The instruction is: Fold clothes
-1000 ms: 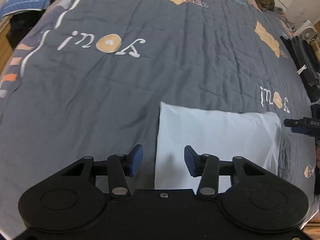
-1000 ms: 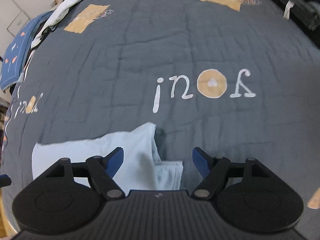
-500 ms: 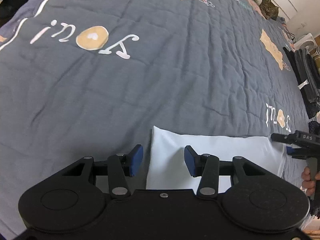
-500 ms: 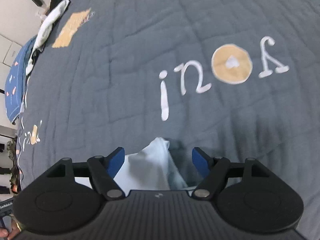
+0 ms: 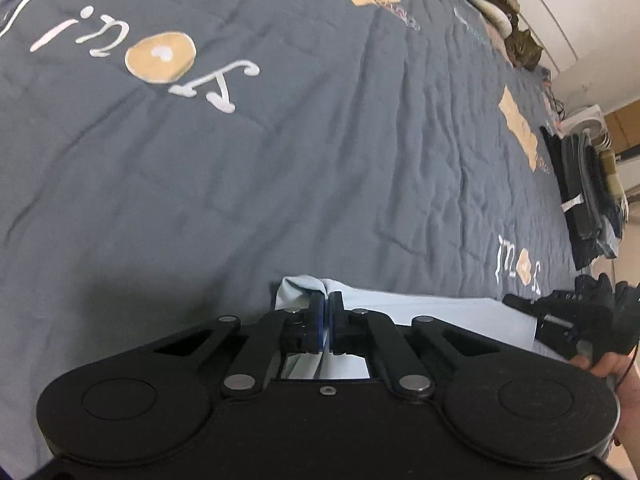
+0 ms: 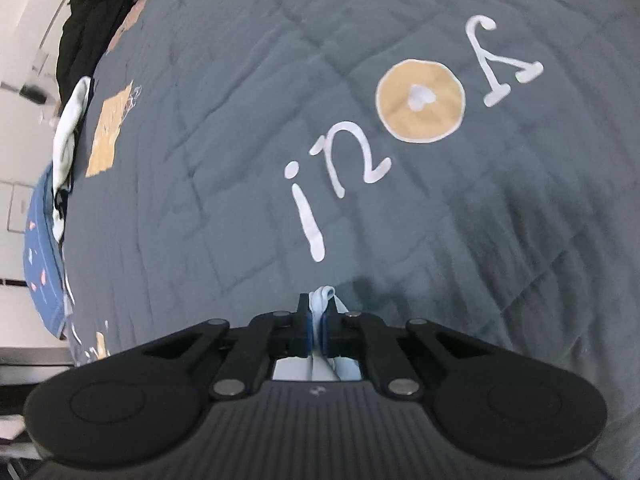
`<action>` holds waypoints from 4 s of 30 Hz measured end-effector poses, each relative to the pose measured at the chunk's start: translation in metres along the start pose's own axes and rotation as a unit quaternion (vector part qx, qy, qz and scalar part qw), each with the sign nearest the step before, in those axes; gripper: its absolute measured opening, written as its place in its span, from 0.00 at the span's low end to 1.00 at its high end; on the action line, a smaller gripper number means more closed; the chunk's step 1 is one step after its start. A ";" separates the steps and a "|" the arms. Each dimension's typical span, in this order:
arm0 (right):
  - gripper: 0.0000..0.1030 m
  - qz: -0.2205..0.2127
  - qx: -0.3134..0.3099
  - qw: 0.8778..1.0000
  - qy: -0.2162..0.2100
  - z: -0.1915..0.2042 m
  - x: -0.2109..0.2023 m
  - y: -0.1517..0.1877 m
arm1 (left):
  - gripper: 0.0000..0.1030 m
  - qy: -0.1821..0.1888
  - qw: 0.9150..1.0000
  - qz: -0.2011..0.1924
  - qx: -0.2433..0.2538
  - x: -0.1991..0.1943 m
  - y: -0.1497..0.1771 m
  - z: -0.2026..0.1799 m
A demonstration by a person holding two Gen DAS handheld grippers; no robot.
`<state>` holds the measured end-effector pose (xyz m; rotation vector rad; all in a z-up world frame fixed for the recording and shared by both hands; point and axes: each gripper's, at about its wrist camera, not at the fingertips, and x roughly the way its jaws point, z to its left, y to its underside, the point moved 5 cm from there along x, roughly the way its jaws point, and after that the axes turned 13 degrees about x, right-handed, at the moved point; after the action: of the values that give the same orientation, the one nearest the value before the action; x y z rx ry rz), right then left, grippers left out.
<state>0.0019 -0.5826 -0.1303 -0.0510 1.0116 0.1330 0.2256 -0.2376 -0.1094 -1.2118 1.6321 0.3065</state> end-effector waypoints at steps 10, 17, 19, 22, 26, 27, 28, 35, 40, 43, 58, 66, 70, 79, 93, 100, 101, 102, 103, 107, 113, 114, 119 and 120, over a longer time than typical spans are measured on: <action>0.38 -0.028 -0.092 0.995 -0.013 0.010 -0.044 -0.004 | 0.63 0.027 0.999 -0.012 0.025 -0.049 0.039 0.000; 0.49 0.014 -0.128 0.991 -0.036 -0.020 -0.085 0.028 | 0.61 0.112 0.989 0.041 -0.089 -0.054 0.136 0.036; 0.50 0.032 -0.126 0.991 -0.028 -0.034 -0.087 0.039 | 0.61 0.129 0.984 0.049 -0.112 -0.052 0.154 0.044; 0.51 0.049 -0.125 0.991 -0.011 -0.053 -0.088 0.055 | 0.61 0.149 0.979 0.059 -0.127 -0.042 0.167 0.050; 0.52 0.065 -0.112 0.992 -0.005 -0.071 -0.090 0.068 | 0.61 0.190 0.970 0.080 -0.129 -0.019 0.172 0.044; 0.52 0.066 -0.111 0.992 -0.006 -0.073 -0.092 0.070 | 0.61 0.199 0.968 0.085 -0.127 -0.013 0.171 0.040; 0.52 0.067 -0.112 0.991 -0.006 -0.075 -0.092 0.072 | 0.61 0.206 0.967 0.088 -0.124 -0.008 0.170 0.036; 0.54 0.071 -0.117 0.991 0.003 -0.086 -0.086 0.072 | 0.61 0.239 0.959 0.095 -0.116 0.015 0.162 0.015; 0.57 0.072 -0.129 0.989 -0.001 -0.086 -0.083 0.070 | 0.49 0.239 0.959 0.098 -0.120 0.023 0.160 0.016; 0.59 0.077 -0.136 0.988 0.005 -0.089 -0.082 0.064 | 0.39 0.237 0.957 0.102 -0.132 0.024 0.166 0.024; 0.94 0.150 -0.186 0.970 -0.036 -0.084 -0.047 0.032 | 0.28 0.222 0.960 0.107 -0.131 0.026 0.172 0.028; 1.00 0.197 -0.177 0.962 -0.062 -0.078 -0.027 0.027 | 0.28 0.224 0.960 0.105 -0.129 0.026 0.172 0.029; 1.00 0.213 -0.181 0.957 -0.078 -0.066 -0.021 0.032 | 0.28 0.224 0.961 0.102 -0.128 0.028 0.172 0.027; 1.00 0.236 -0.184 0.950 -0.085 -0.056 -0.015 0.021 | 0.28 0.232 0.959 0.102 -0.128 0.032 0.170 0.025; 1.00 0.282 -0.219 0.925 -0.132 -0.026 0.005 0.062 | 0.28 0.234 0.958 0.103 -0.131 0.033 0.169 0.026; 0.97 0.252 -0.152 0.943 -0.158 -0.035 0.001 0.054 | 0.27 0.229 0.960 0.097 -0.127 0.032 0.172 0.027; 0.88 0.247 -0.152 0.944 -0.156 -0.032 0.004 0.057 | 0.20 0.223 0.962 0.096 -0.122 0.031 0.172 0.025; 0.77 0.241 -0.160 0.945 -0.150 -0.031 0.006 0.058 | 0.17 0.217 0.965 0.095 -0.116 0.030 0.171 0.023; 0.39 0.235 -0.174 0.946 -0.139 -0.030 0.009 0.060 | 0.13 0.212 0.967 0.094 -0.109 0.028 0.171 0.020; 0.17 0.225 -0.193 0.946 -0.132 -0.028 0.003 0.064 | 0.08 0.202 0.971 0.087 -0.097 0.016 0.166 0.012; 0.14 0.227 -0.180 0.942 -0.171 -0.013 -0.029 0.068 | 0.06 0.217 0.970 0.063 -0.087 -0.018 0.156 -0.005; 0.14 0.227 -0.179 0.941 -0.177 -0.009 -0.035 0.070 | 0.06 0.219 0.971 0.058 -0.081 -0.025 0.153 -0.010; 0.14 0.228 -0.164 0.937 -0.206 0.003 -0.066 0.079 | 0.06 0.225 0.972 0.051 -0.052 -0.050 0.138 -0.038; 0.14 0.225 -0.161 0.937 -0.211 0.005 -0.073 0.080 | 0.06 0.226 0.972 0.050 -0.048 -0.056 0.136 -0.042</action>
<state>-0.0425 -0.5093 -0.0644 -0.0844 0.5477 0.7018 0.0873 -0.1736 -0.0918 -1.3423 2.0947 0.1812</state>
